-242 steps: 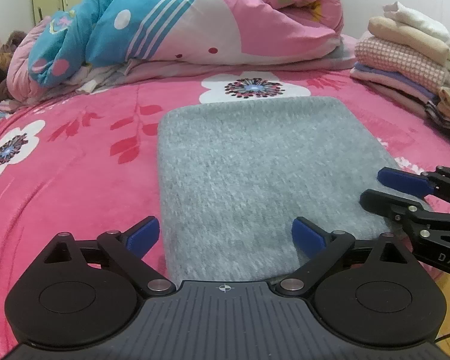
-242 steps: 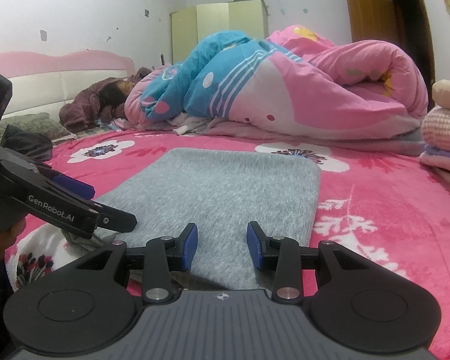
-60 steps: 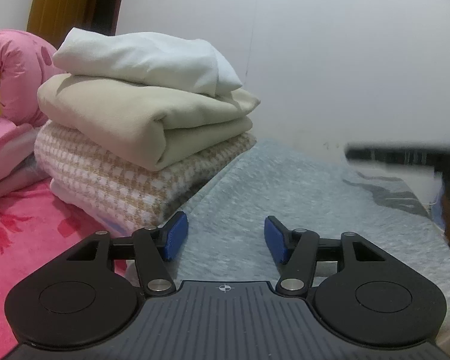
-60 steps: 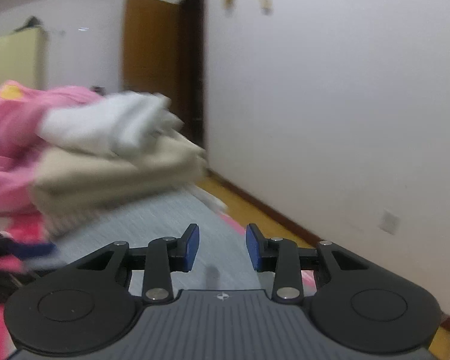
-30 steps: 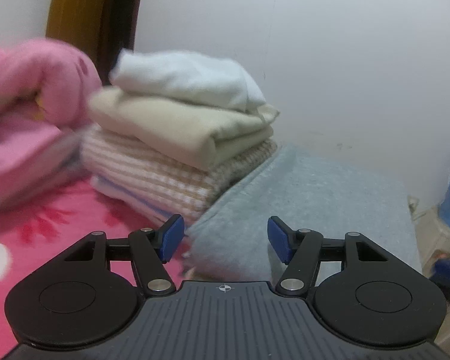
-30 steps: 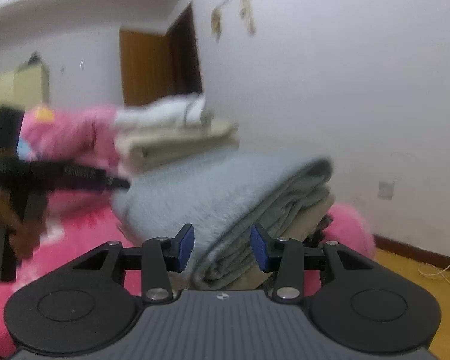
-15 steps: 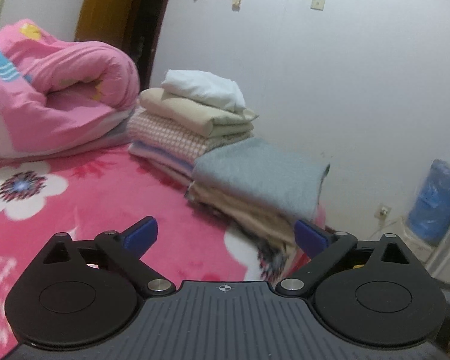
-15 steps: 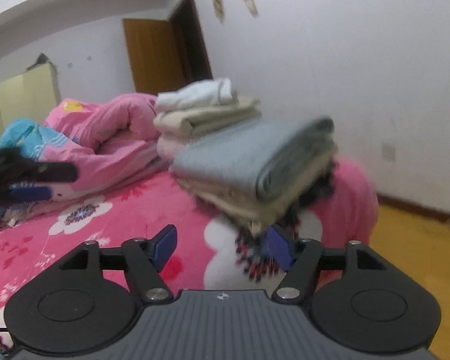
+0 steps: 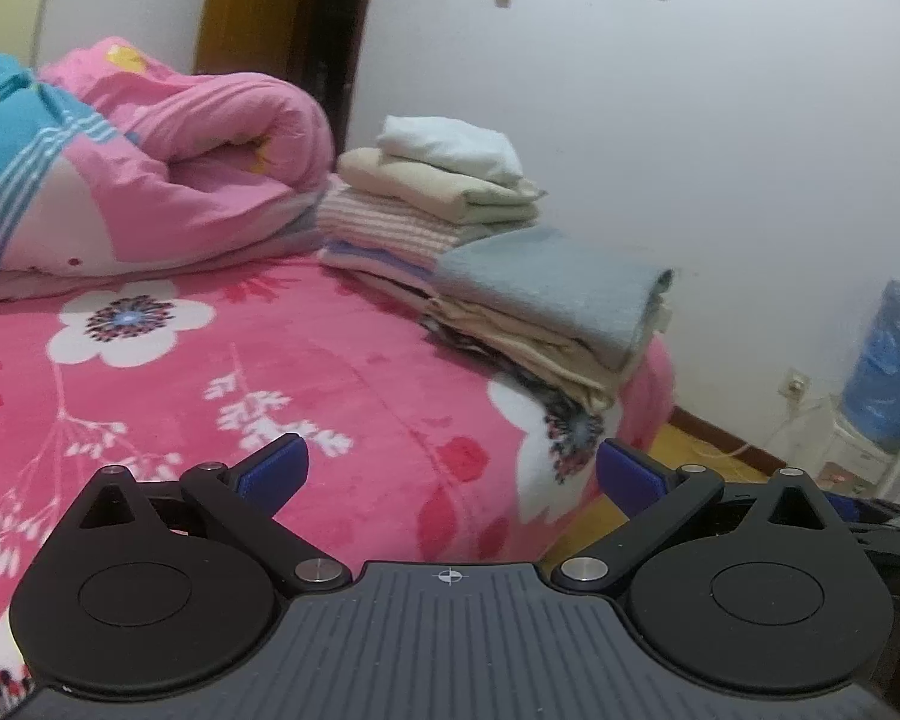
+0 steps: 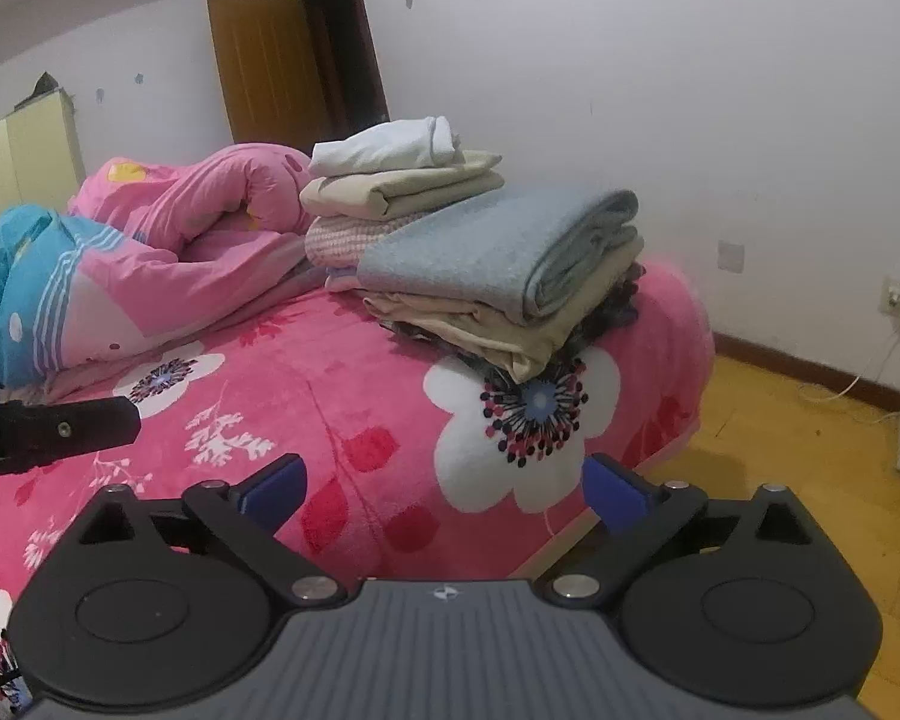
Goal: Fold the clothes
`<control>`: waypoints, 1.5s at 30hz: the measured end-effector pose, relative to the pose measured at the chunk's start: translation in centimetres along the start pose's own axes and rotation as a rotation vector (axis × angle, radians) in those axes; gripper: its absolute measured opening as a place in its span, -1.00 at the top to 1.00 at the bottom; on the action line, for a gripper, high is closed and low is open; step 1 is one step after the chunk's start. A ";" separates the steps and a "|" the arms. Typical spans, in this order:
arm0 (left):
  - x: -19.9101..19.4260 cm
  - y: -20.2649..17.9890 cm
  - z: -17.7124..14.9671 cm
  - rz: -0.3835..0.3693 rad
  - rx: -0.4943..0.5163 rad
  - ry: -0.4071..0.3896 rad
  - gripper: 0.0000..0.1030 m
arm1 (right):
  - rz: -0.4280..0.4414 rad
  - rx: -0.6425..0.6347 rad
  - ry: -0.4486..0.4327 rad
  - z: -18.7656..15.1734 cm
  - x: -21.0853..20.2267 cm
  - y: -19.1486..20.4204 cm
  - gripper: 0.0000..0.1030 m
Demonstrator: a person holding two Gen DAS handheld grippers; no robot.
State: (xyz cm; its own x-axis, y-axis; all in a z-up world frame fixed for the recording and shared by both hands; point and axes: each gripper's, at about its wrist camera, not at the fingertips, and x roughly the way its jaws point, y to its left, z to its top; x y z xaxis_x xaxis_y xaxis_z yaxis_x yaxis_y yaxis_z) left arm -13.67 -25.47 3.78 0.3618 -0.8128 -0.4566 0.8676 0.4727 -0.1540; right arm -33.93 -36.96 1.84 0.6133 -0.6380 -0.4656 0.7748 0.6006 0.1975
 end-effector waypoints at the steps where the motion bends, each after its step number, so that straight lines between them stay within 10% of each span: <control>1: 0.1 0.2 0.0 0.016 -0.010 0.004 -1.00 | -0.005 -0.001 0.001 0.1 0.0 0.3 -0.98; 16: 1.7 2.3 -0.6 0.139 0.096 -0.039 -1.00 | -0.125 -0.092 0.001 0.7 3.1 5.4 -1.00; 45: 1.3 2.7 -1.3 0.131 0.073 -0.005 -1.00 | -0.220 -0.089 0.047 -0.2 3.3 6.8 -1.00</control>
State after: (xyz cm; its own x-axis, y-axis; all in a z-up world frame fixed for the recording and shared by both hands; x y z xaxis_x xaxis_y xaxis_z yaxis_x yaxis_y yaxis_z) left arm -11.32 -24.82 1.64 0.4751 -0.7473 -0.4645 0.8353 0.5491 -0.0290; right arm -26.63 -34.84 1.44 0.4213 -0.7363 -0.5295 0.8713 0.4907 0.0110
